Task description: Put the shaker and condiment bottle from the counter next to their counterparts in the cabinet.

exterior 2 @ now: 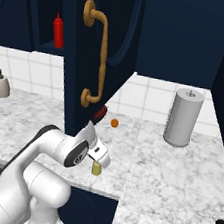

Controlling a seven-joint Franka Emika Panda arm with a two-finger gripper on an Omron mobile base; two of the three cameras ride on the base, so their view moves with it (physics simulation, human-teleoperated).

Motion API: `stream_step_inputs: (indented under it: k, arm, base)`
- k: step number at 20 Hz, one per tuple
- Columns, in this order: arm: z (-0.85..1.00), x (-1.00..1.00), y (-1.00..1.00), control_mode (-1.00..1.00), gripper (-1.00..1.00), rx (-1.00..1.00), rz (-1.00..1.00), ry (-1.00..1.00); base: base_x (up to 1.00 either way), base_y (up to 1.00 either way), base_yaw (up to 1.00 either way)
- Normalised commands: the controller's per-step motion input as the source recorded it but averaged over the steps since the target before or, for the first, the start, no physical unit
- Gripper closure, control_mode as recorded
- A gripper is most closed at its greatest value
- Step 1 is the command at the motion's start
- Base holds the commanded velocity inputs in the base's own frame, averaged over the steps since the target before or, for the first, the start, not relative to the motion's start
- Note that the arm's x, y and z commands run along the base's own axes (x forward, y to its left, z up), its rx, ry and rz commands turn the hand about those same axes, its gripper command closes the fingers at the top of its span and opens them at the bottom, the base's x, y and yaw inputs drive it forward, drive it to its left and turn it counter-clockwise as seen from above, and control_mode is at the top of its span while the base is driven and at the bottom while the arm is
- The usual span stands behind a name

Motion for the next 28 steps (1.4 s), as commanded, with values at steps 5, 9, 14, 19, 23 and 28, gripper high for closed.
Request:
stream_step_inputs:
  k: [5, 9, 14, 19, 23, 28]
  arm:
    - [-0.53, -0.11, 0.0, -1.0, -1.0, 0.0, 0.0, 0.0]
    - [-0.22, 0.0, 0.0, -1.0, -1.0, 0.0, 0.0, 0.0]
    - [-0.35, 0.06, 0.12, -1.0, -1.0, 0.0, 0.0, -0.02]
    - [-0.46, 0.27, 0.32, -1.0, -1.0, 0.0, -0.01, -0.01]
    - [-0.2, 0.0, 0.25, -1.0, -1.0, 0.0, 0.0, 0.0]
    - [-0.61, 0.03, 0.14, -1.0, -1.0, 0.0, 0.0, 0.0]
  base:
    - [0.0, 0.0, 0.0]
    - [0.0, 0.0, 0.0]
    - [0.0, 0.0, 0.0]
    - [0.0, 0.0, 0.0]
    - [0.0, 0.0, 0.0]
    - [0.0, 0.0, 0.0]
